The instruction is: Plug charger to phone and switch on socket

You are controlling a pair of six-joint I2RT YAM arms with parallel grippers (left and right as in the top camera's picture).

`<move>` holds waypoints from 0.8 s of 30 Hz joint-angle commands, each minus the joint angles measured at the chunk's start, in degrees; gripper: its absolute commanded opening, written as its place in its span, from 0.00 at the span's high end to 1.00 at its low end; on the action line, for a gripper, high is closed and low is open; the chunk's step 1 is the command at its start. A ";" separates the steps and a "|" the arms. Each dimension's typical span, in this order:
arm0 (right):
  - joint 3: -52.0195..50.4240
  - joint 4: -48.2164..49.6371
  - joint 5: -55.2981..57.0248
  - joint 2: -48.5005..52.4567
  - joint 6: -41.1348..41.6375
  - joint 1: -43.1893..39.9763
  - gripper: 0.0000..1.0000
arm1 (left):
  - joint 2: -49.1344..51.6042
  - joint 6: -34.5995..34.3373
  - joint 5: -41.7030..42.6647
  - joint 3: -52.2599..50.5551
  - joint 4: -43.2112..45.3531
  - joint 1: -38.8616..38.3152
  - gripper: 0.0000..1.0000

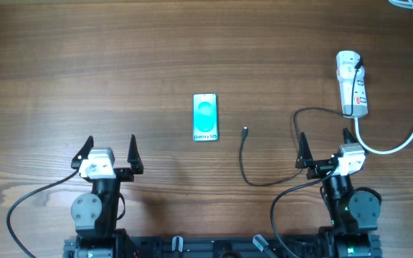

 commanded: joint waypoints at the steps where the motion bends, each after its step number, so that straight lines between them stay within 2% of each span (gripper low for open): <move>1: -0.09 0.20 0.76 0.26 0.33 -0.24 0.00 | -0.37 0.87 -0.55 -0.37 -0.07 0.42 0.00; 7: -0.09 0.20 0.79 0.26 0.33 -0.24 0.01 | -0.37 0.37 0.11 -0.37 0.22 0.42 0.00; 10: -0.09 0.20 0.76 0.26 0.31 -0.24 0.00 | -0.35 -9.40 12.76 -0.35 1.29 0.31 0.00; 14: -0.09 0.20 0.76 0.26 0.33 -0.24 0.00 | -0.37 -24.61 36.09 -0.35 1.90 0.31 0.00; 16: -0.09 0.20 0.76 0.26 0.33 -0.24 0.00 | -0.37 -29.16 42.66 -0.35 3.30 0.31 0.00; 20: -0.09 0.20 0.76 0.26 0.33 -0.24 0.00 | -0.37 -32.09 42.99 -0.35 10.32 0.31 0.00; 24: -0.09 0.20 0.76 0.26 0.33 -0.24 0.00 | -0.37 -40.09 42.73 -0.35 22.01 0.31 0.00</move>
